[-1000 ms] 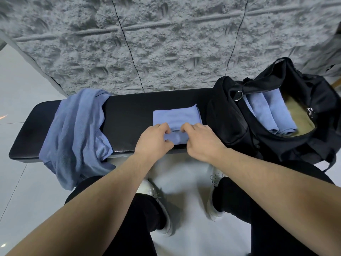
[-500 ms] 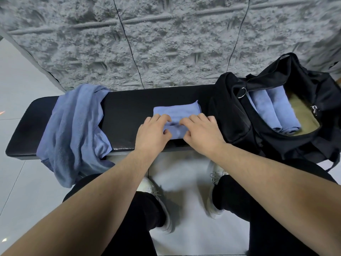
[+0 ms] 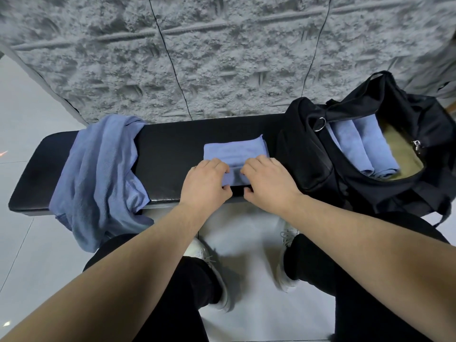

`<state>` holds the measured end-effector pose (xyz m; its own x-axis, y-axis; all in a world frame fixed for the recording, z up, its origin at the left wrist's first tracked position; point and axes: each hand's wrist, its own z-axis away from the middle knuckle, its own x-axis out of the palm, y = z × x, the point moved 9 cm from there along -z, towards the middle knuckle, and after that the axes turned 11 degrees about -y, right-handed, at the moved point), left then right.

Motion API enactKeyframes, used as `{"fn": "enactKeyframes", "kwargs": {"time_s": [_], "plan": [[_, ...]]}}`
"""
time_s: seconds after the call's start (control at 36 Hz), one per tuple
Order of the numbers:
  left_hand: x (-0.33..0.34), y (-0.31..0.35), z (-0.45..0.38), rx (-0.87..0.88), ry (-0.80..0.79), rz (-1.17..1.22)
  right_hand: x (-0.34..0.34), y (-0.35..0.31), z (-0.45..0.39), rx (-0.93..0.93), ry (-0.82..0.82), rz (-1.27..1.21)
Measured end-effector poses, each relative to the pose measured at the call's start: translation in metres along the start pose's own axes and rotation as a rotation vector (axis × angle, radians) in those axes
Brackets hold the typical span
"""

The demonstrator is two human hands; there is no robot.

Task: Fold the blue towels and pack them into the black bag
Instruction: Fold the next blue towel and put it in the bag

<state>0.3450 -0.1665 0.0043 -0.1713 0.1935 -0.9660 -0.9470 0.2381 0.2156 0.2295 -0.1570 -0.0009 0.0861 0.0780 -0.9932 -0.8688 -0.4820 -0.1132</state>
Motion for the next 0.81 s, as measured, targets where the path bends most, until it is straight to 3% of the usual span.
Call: {"fn": "enactKeyframes", "kwargs": {"time_s": [0.58,0.81], "plan": [[0.001,0.001,0.003,-0.052,-0.07,0.05,0.009,0.007,0.003,0.105,-0.243,-0.187],[0.005,-0.001,-0.002,-0.098,-0.107,0.107,0.009,0.011,-0.002,0.116,-0.205,-0.17]]}}
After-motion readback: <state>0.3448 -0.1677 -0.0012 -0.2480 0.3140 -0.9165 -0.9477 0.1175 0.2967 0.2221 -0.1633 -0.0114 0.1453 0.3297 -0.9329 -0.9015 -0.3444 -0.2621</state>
